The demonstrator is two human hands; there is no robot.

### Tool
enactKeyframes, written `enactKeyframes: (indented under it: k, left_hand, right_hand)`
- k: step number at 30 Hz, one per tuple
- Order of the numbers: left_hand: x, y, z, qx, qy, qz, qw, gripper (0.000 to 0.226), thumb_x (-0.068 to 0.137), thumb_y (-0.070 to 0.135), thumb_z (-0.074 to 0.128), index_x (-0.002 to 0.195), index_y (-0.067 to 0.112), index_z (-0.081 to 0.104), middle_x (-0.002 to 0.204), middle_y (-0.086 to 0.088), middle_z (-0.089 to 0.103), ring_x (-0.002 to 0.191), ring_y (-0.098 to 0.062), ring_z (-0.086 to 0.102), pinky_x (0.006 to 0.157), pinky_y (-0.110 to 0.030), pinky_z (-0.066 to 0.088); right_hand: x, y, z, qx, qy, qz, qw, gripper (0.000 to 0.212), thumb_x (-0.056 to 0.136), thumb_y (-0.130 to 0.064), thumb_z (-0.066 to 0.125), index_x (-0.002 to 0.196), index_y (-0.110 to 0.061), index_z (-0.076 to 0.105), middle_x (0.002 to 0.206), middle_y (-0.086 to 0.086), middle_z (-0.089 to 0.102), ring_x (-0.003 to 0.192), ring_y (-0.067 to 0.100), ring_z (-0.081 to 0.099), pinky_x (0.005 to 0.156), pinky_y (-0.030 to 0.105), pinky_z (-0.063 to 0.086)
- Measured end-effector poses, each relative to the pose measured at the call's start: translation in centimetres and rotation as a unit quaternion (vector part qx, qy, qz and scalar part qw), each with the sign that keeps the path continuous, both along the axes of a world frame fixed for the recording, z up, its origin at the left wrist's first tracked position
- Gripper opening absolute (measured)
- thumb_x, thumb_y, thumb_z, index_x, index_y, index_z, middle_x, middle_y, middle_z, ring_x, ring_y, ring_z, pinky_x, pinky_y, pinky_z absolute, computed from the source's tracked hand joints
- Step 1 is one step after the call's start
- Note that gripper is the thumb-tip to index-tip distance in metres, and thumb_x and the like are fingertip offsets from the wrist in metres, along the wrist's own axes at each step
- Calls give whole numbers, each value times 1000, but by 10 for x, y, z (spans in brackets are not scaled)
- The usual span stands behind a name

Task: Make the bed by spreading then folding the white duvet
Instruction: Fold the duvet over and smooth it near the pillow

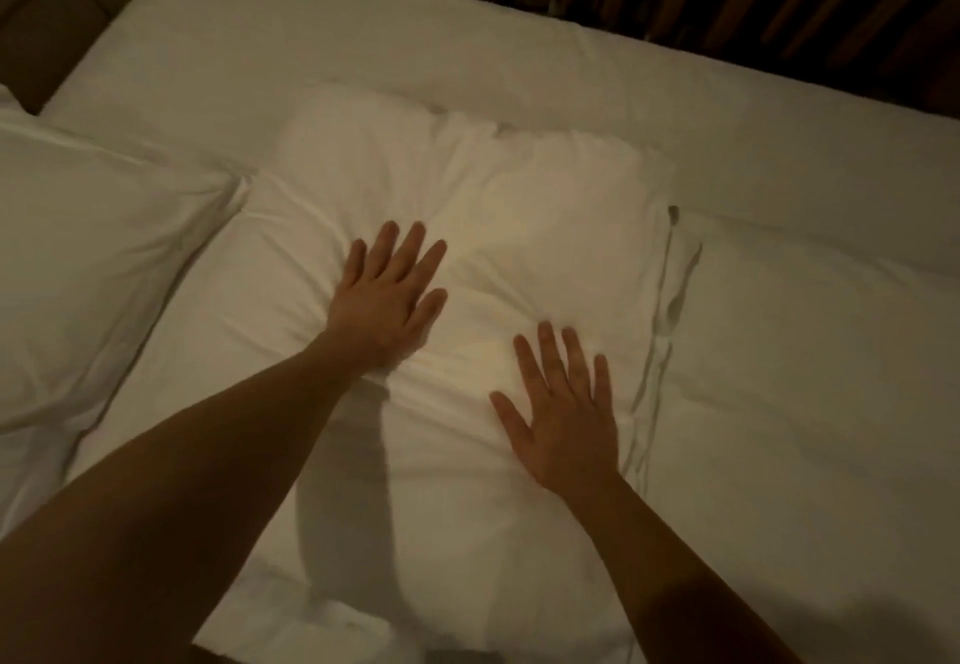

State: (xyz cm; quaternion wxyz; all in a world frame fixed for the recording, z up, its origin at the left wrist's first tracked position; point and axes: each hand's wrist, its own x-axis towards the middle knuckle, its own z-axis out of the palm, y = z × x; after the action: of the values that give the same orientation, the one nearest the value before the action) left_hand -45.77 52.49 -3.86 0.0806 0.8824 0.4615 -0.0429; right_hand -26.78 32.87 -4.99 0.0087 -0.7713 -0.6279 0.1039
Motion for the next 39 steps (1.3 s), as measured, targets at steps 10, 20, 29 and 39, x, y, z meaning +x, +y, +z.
enactKeyframes:
  k: [10,20,29,39]
  left_hand:
    - [-71,-69,27,-37,-19,98,994,76,94,66,15,161,33,7,170,1,-5,155,-25,-11,123,-56,2]
    - [-153,-166,-6,-45,50,89,994,63,100,66,2,158,44,-7,167,11,-16,153,-21,-23,122,-55,-7]
    - [-144,-188,10,-86,21,135,987,74,93,68,-5,160,35,-10,167,3,-22,150,-25,-28,121,-54,-12]
    - [-96,-224,-6,-68,51,61,995,68,98,72,8,158,44,-10,167,6,-22,151,-28,-27,120,-61,-6]
  right_hand:
    - [-56,0,50,-34,47,-59,997,76,99,-67,14,162,-25,2,168,6,-14,154,27,-17,122,53,-9]
    - [-83,-113,-4,-4,29,46,999,73,100,-66,34,161,-29,18,169,3,10,156,27,5,123,53,14]
    - [-73,-137,9,-22,8,-16,1000,75,100,-67,21,161,-24,17,169,3,3,156,27,-1,122,57,11]
    - [-69,-144,-14,-37,32,5,999,75,99,-69,19,161,-27,12,169,0,1,156,26,-2,123,54,13]
